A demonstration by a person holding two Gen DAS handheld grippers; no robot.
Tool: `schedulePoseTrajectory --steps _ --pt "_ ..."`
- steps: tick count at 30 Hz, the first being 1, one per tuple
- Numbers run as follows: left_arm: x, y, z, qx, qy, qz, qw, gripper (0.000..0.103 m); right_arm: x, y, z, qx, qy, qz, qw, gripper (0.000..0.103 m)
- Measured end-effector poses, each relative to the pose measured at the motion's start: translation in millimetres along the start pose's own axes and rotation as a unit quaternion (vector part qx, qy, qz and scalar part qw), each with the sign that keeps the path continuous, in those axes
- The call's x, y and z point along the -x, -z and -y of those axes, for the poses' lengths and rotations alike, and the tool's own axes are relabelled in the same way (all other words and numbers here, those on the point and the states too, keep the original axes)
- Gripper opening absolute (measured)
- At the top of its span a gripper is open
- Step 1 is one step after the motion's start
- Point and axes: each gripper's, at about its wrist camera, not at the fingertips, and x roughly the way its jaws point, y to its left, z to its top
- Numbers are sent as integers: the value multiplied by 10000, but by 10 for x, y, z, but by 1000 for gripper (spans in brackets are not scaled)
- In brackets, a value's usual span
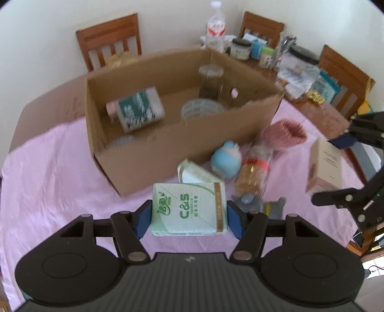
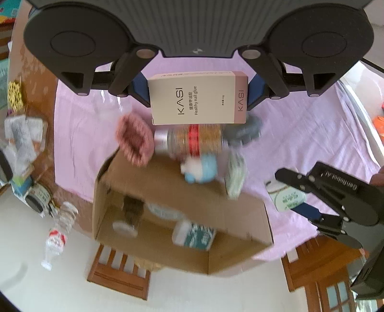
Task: Organize objects
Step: 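Carry both held items over the cardboard box and open both tools to drop them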
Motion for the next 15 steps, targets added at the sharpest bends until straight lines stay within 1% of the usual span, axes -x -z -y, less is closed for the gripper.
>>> schedulePoseTrajectory --steps 6,10,13,14,15 --pt "183 -375 -18 -173 -69 427 9989 64 162 -342 63 119 -180 296 9993 84" --pt "200 -651 -65 -133 -121 695 9974 64 210 -582 110 214 -203 504 9983 84" --pt "153 -819 -108 -104 -227 810 9964 65 202 -742 165 270 -183 625 9975 84" --pt "136 -855 -122 -93 -270 839 9961 67 206 -790 180 293 -176 669 9972 84" --pt "109 -888 -134 -91 -297 860 9958 78 214 -828 191 311 -173 704 9969 84"
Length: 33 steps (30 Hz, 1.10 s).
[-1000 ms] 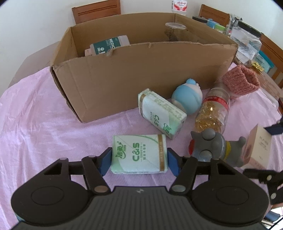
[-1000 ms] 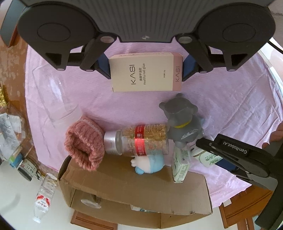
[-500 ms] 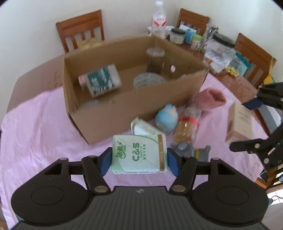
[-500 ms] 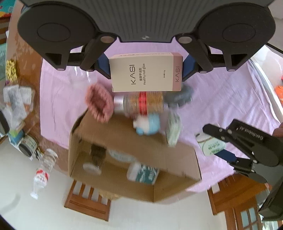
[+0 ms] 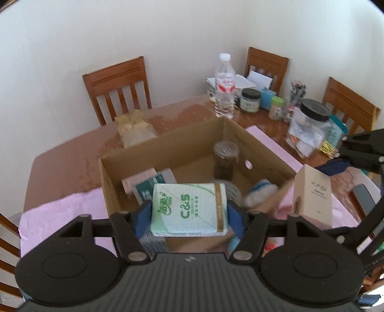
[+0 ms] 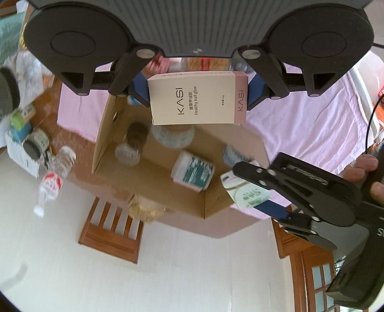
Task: Organize objects
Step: 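Carry both held items over the cardboard box and open both tools to drop them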
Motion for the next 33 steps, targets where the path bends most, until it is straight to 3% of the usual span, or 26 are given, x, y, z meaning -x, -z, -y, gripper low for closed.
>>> schedulePoseTrajectory --steps 1,2,7,25,33 --pt "-30 -19 -14 22 -41 36 10000 91 -9 -48 22 23 -2 35 10000 84" --pt "-50 -30 -28 67 -104 78 9999 95 -23 -90 41 44 -1 60 10000 84" --pt "-105 -1 -142 326 -96 61 9994 99 -102 -252 139 97 -13 97 9999 84" --pt "-17 197 -430 769 -700 -85 9945 101 -822 -894 554 339 -17 -9 9994 84" --pt "50 265 -427 870 -750 -57 9934 101 -1192 -1181 668 229 179 -49 9996 86"
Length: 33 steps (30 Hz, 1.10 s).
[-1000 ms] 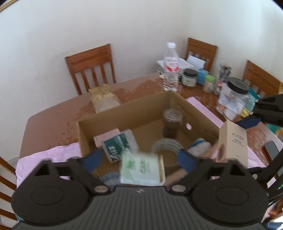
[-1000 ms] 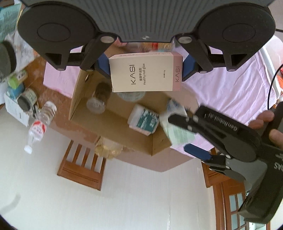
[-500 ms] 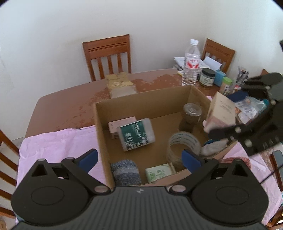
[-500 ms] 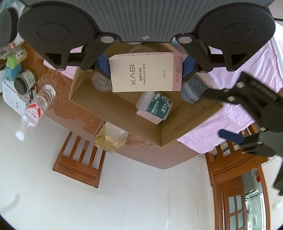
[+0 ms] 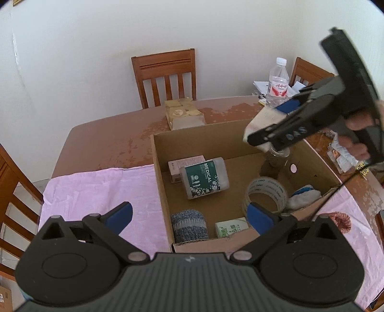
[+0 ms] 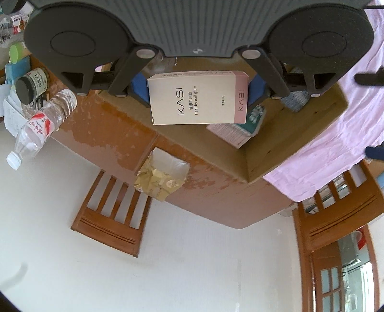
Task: Organize objects
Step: 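Carry both held items over the cardboard box and open both tools to drop them, then reach the left tool to the grey toy elephant while the right tool approaches the clear plastic jar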
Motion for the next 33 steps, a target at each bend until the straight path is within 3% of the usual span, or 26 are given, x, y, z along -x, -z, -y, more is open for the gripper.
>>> schedulePoseTrajectory --steps 6,21,33 --pt "5 47 -11 92 -70 -37 9999 101 -120 21 30 -238 158 -32 9996 103" --pt "144 195 74 159 -87 -22 9998 102 246 246 -101 -427 148 -10 9990 103" --pt "220 720 171 272 -169 -148 9994 102 597 983 -501 -930 382 26 9949 103"
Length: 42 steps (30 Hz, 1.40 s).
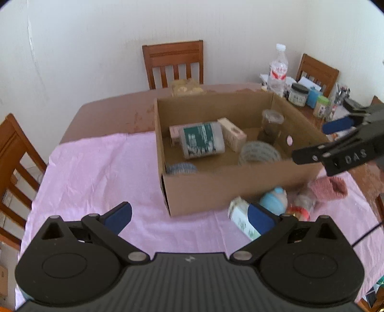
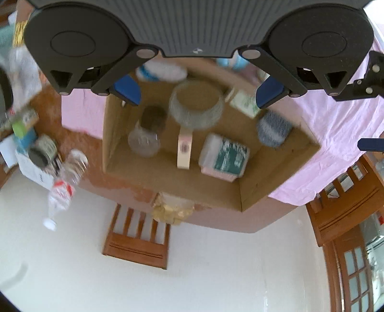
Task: Organize objects
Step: 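Reach the left tool to the grey toy elephant while the right tool approaches the clear plastic jar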
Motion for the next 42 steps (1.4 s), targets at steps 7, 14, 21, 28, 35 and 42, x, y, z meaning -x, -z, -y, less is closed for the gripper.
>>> schedulePoseTrajectory --steps 7,14,21,28,35,42 --pt "2 221 103 -65 92 -163 9998 102 170 544 -84 -532 293 -61 9981 103" --pt "8 337 213 -179 319 -250 9990 102 255 972 -107 -942 563 -187 9938 103" --pt "-70 454 269 -330 648 -413 9965 102 254 1341 -219 -976 842 -443 9907 103" --pt "-145 548 338 -575 1015 -523 9918 102 239 1599 -230 -1374 1233 -700 9803 103" --pt "-220 606 374 -755 1336 -606 9863 102 324 1751 -140 -1899 1574 -732 9663 103" --pt "-234 591 451 -744 1393 -601 9856 102 363 1783 -24 -2023 1697 -656 9623 103"
